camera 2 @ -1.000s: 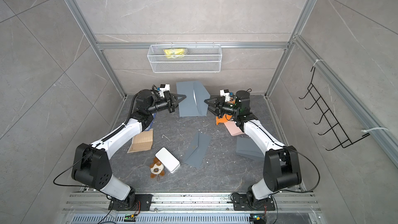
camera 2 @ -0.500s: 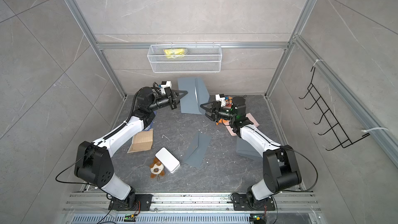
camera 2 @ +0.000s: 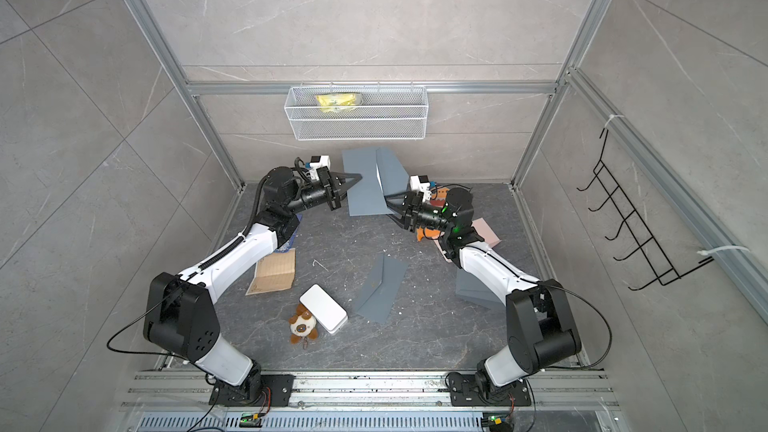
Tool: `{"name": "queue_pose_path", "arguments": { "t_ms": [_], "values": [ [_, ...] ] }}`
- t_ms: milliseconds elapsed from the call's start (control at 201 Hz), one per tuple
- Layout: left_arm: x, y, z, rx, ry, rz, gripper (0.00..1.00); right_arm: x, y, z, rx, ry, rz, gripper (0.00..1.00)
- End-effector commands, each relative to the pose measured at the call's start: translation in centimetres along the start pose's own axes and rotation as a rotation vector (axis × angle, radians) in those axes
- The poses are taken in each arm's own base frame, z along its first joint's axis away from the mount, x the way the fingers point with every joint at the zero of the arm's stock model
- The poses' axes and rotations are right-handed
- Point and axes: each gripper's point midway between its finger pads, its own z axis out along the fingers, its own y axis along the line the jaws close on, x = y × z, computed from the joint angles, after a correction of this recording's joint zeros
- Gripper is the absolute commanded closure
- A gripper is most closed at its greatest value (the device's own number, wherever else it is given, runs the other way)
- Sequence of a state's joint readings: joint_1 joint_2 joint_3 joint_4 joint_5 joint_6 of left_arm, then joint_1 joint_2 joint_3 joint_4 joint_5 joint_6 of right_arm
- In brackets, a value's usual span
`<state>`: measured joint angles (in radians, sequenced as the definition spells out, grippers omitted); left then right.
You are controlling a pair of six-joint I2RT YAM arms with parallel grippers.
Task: Take the letter paper out of the envelope
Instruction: Pick up the envelope from the envelope.
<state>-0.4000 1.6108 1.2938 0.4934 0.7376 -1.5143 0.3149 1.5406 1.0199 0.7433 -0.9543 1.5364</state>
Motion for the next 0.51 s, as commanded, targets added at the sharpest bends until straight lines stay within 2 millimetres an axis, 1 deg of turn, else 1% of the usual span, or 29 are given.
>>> {"name": "queue_pose_path", "arguments": {
  "t_ms": [0,174,269,328,428,503],
  "values": [
    [0.8,-1.7,0.3,0.031,0.037,0.058,1.00,0.6,1.7,0.1,-0.057,0.018,-0.023,0.62],
    [1.2,-0.1,0.2,0.003,0.052,0.049,1.00,0.9,2.1,0.2,-0.062,0.047,-0.023,0.71],
    [1.5,0.4,0.1,-0.017,0.066,0.056,1.00,1.2,1.9,0.2,-0.053,0.062,-0.015,0.73],
    [1.8,0.5,0.1,-0.026,0.082,0.066,1.00,1.5,1.7,0.2,-0.040,0.079,-0.013,0.73],
    [2.4,0.4,0.1,-0.052,0.127,0.098,1.00,1.8,1.3,0.2,-0.004,0.117,-0.017,0.68],
    [3.0,0.7,0.0,-0.085,0.171,0.115,1.00,2.1,1.0,0.2,0.025,0.141,-0.018,0.67]
  ]
}}
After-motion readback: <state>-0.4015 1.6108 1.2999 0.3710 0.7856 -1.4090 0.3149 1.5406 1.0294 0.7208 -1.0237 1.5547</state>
